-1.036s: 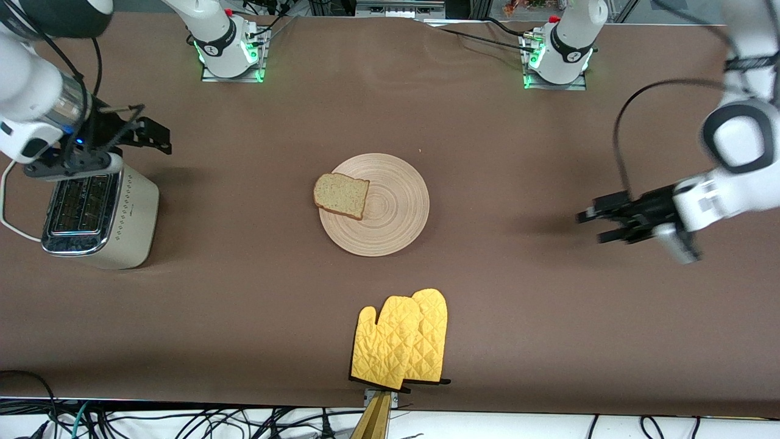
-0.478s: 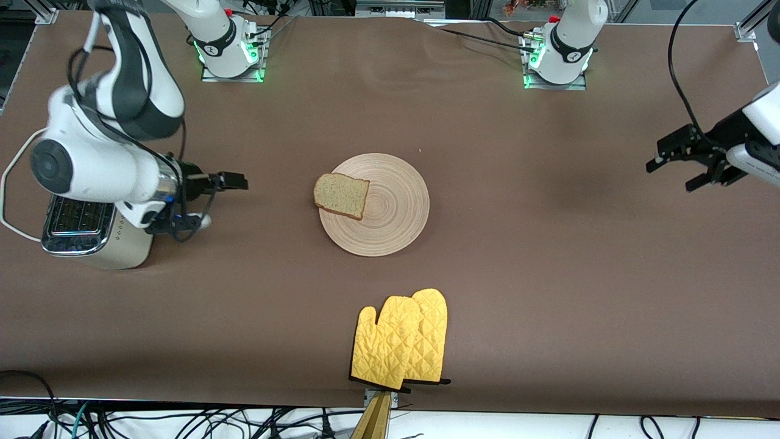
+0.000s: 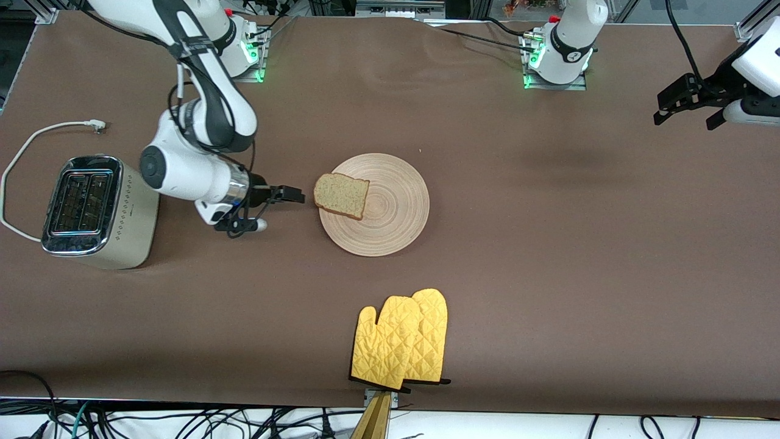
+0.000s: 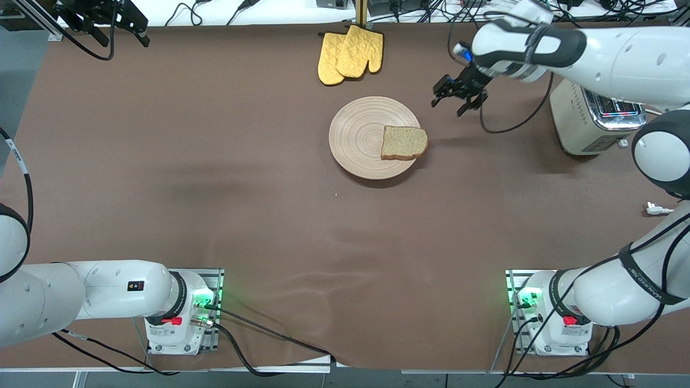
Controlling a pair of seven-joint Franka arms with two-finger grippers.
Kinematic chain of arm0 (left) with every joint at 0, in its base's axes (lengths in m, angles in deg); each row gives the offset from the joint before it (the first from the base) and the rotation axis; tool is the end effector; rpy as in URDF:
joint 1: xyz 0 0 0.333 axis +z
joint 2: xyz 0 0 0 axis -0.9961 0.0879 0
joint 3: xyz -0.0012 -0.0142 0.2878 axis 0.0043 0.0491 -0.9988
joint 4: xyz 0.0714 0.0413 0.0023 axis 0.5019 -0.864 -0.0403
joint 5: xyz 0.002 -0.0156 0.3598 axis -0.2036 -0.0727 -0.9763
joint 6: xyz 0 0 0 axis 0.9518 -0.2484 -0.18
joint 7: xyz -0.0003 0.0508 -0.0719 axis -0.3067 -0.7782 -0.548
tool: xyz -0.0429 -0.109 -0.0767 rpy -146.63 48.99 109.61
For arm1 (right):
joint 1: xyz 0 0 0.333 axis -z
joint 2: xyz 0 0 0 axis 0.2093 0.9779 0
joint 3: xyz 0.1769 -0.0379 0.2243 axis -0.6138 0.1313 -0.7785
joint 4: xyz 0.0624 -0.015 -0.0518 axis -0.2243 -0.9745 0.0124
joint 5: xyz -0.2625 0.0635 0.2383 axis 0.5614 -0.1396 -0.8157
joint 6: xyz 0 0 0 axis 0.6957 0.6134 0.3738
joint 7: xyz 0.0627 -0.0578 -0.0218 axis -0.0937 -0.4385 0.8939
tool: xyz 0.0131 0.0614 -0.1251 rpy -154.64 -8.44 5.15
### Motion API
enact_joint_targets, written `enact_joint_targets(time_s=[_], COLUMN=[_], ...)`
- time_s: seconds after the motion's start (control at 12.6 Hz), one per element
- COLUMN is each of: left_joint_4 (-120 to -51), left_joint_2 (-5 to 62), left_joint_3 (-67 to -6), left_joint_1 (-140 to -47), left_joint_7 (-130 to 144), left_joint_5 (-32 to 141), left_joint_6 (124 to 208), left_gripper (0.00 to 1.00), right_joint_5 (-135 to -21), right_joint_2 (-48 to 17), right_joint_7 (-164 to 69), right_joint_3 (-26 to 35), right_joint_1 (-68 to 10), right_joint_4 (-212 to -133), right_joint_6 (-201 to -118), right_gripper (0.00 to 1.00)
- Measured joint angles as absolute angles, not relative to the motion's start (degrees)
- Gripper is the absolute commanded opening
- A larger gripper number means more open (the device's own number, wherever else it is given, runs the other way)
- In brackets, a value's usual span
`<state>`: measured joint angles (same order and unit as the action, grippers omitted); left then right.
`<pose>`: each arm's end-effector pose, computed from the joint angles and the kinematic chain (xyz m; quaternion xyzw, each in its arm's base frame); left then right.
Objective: Move plate and put bread in toaster
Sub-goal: 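Grasp the bread slice edge with the right gripper, then lift the bread with the right gripper and carry it over the toaster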
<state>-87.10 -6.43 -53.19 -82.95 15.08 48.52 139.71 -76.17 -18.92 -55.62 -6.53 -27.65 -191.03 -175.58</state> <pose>0.4731 -0.0051 0.5608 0.9996 -0.0131 -0.0099 0.0233 0.5113 0.2240 0.2367 -0.9706 0.0588 0.0911 0.2150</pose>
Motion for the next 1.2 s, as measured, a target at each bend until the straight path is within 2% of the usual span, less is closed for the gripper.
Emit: enact_joint_targets(time_s=[0.16,0.32,0.4,0.56,0.64,0.72,1.2], left_joint_4=[-83.0,-77.9,-76.6,-75.6,-75.3,-75.1,-74.8], left_joint_2=[-2.4,2.2,3.5,4.2,4.2,4.2,4.2], left_joint_3=[-53.3,-53.4,-53.6,-53.6,-53.5,-53.2,-53.3], left_joint_1=[-83.3,-83.6,-83.6,-83.6,-83.8,-83.9,-83.9], left_joint_7=[14.7,14.3,14.3,14.3,14.3,14.3,14.3], left_joint_5=[48.5,48.5,48.5,48.5,48.5,48.5,48.5], left_joint_6=[139.0,137.5,137.1,136.6,136.4,136.2,135.9], left_gripper=[1.0,1.0,1.0,1.0,1.0,1.0,1.0], right_joint_5=[-81.5,-82.2,-82.7,-84.1,-84.4,-84.6,-85.2], right_joint_2=[-17.7,-16.3,-15.4,-13.7,-13.4,-13.3,-13.5], right_joint_7=[-54.8,-52.7,-50.9,-48.2,-47.1,-46.6,-45.7], right_joint_3=[-8.8,-9.4,-9.4,-9.4,-9.4,-9.4,-9.6], right_joint_1=[-27.8,-27.8,-27.8,-27.7,-27.7,-27.7,-27.7], right_joint_4=[-193.8,-194.6,-194.8,-194.9,-194.9,-194.9,-194.4], right_joint_6=[-179.8,-180.3,-180.4,-180.6,-180.7,-180.7,-180.2], right_gripper=[0.99,0.98,0.83,0.27,0.06,0.0,0.0])
